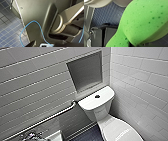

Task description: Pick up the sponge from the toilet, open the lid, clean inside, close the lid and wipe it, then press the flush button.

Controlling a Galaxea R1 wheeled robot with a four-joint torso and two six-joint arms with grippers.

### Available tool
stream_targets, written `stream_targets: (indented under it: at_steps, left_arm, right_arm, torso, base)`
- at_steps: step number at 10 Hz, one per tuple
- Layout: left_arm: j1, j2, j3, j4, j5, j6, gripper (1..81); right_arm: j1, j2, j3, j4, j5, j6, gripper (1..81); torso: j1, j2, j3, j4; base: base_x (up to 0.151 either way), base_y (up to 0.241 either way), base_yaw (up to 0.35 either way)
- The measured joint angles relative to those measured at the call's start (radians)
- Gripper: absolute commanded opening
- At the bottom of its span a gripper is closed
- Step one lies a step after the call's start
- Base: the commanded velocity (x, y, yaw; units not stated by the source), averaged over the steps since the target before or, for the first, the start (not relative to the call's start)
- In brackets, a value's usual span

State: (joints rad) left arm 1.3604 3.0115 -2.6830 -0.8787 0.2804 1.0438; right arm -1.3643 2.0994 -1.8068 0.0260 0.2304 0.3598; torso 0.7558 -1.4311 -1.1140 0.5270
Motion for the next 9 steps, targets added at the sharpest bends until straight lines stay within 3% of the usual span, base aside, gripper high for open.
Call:
stream_targets:
  at_steps: [3, 7, 8, 9]
  left_arm:
    - [-0.029, -0.020, -0.001, -0.004, 0.037, -0.001, 81.1]
    - [-0.026, -0.010, 0.003, -0.006, 0.044, 0.000, 81.1]
    - [-0.024, -0.009, 0.003, -0.007, 0.042, 0.000, 81.1]
    - [-0.026, -0.006, 0.003, -0.007, 0.043, 0.000, 81.1]
  right_arm:
    - [-0.082, 0.008, 0.013, -0.001, 0.028, -0.002, 1.0]
    - [-0.147, 0.209, -0.064, -0.037, 0.066, -0.008, 1.0]
    - [-0.177, 0.238, -0.099, -0.052, 0.071, -0.008, 1.0]
    - [-0.190, 0.253, -0.116, -0.064, 0.090, -0.009, 1.0]
  torso:
    - [-0.005, 0.007, 0.000, 0.000]
    - [-0.088, 0.134, 0.000, -0.002]
    - [-0.103, 0.157, 0.000, -0.013]
    - [-0.121, 0.186, 0.000, -0.039]
  base:
    - [0.000, 0.000, 0.000]
    - [0.000, 0.000, 0.000]
    - [0.000, 0.000, 0.000]
    - [0.000, 0.000, 0.000]
